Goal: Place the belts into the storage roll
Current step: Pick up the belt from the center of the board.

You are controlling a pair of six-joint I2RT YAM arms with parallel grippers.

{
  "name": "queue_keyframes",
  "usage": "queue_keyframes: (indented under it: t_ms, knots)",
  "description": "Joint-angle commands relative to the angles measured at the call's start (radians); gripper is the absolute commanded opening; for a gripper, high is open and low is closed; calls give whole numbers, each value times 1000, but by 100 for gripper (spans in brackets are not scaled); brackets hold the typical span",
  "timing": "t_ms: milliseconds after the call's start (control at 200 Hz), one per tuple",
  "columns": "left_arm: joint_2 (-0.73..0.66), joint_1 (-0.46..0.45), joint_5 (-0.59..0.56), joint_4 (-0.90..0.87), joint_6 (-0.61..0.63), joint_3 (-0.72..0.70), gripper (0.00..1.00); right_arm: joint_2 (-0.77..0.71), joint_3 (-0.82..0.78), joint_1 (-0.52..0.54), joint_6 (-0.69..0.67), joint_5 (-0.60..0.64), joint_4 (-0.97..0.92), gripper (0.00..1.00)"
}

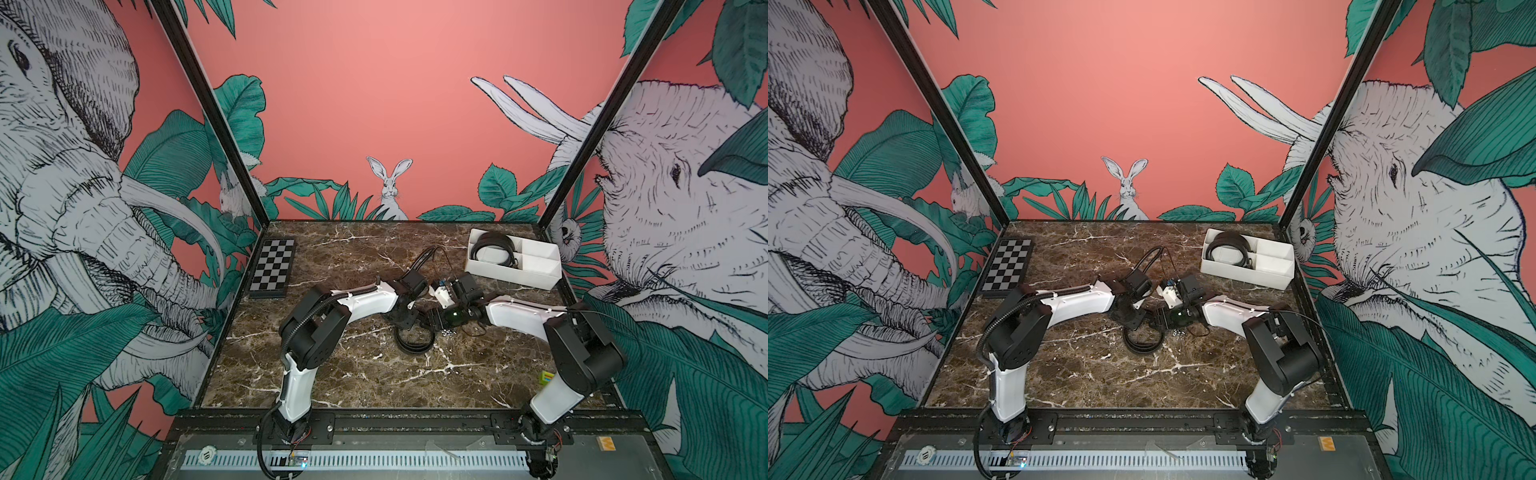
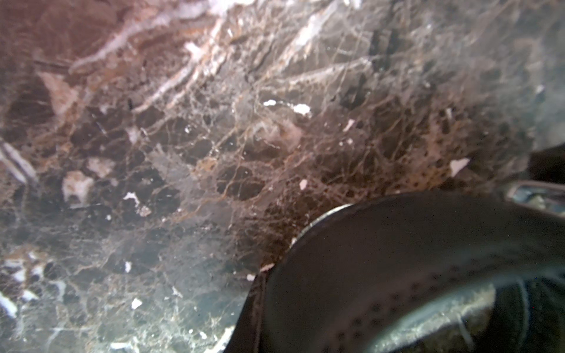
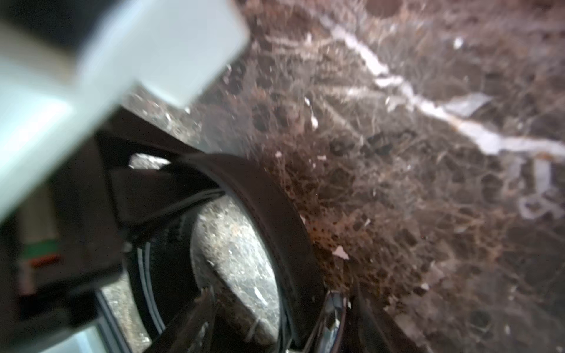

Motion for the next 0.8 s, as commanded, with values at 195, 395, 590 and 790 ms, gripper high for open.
queue_keyframes:
  t_ms: [195, 395, 590, 790]
  knots:
    - [134, 24, 49, -3, -38, -126, 0, 67, 22, 112, 61, 249, -78, 46]
    - [122, 25, 103, 59, -74, -185, 0, 101, 42, 156, 123, 324, -121, 19]
    - [94, 25, 130, 84, -86, -221, 7, 98, 56, 169, 131, 371, -195, 0]
    - [4, 25, 165, 94, -94, -238, 37, 61, 75, 170, 136, 439, -275, 0]
